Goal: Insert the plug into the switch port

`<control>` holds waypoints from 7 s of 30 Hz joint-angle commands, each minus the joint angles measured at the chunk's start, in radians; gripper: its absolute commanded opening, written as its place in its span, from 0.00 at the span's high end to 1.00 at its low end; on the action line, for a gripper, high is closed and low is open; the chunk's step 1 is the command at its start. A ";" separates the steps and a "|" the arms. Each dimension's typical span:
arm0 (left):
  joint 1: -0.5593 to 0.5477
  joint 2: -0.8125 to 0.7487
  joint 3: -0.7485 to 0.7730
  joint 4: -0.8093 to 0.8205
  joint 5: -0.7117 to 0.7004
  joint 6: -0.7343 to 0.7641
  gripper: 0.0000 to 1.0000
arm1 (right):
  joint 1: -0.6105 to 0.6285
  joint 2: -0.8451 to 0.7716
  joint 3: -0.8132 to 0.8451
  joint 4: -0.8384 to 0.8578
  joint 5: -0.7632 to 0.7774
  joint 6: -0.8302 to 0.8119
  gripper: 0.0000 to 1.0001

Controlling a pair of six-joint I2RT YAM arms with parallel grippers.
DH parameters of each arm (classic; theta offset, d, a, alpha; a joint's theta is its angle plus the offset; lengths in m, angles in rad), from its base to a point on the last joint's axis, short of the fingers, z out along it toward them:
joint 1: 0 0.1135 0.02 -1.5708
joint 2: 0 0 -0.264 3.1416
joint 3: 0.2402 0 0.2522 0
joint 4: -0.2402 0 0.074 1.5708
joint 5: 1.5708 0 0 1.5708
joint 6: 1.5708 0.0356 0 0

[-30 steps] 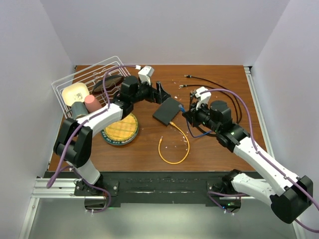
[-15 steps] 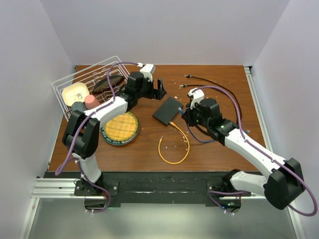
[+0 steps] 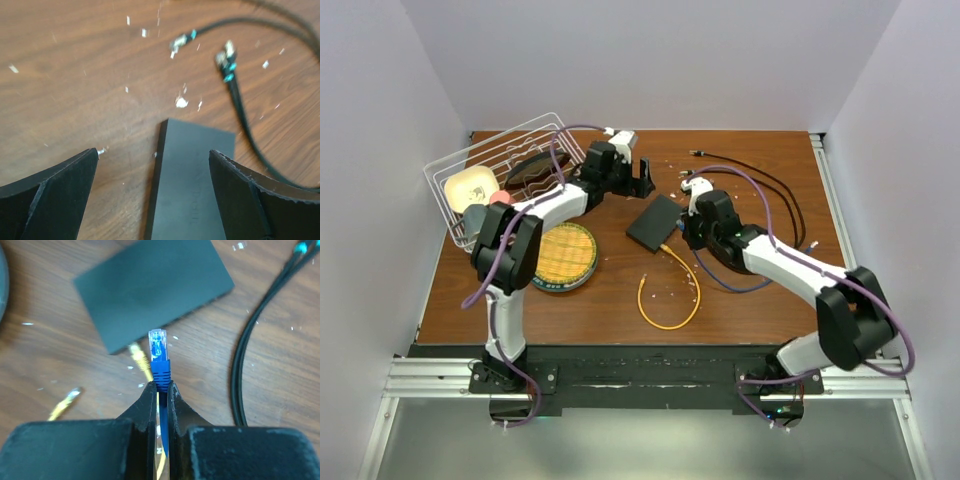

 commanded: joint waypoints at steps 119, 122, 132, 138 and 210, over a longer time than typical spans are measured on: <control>-0.004 0.249 -0.101 0.300 0.740 -0.082 0.42 | 0.087 0.233 -0.038 0.247 0.072 0.042 1.00; -0.004 0.246 -0.109 0.300 0.737 -0.094 0.43 | 0.093 0.219 -0.064 0.284 0.106 0.068 1.00; -0.004 0.226 -0.159 0.320 0.745 -0.110 0.46 | 0.098 0.191 -0.116 0.362 0.151 0.119 1.00; -0.009 0.219 -0.188 0.343 0.763 -0.120 0.47 | 0.099 0.195 -0.116 0.401 0.142 0.123 1.00; -0.220 0.090 -0.455 0.279 0.861 -0.205 0.74 | 0.132 0.317 0.020 0.999 0.204 0.045 1.00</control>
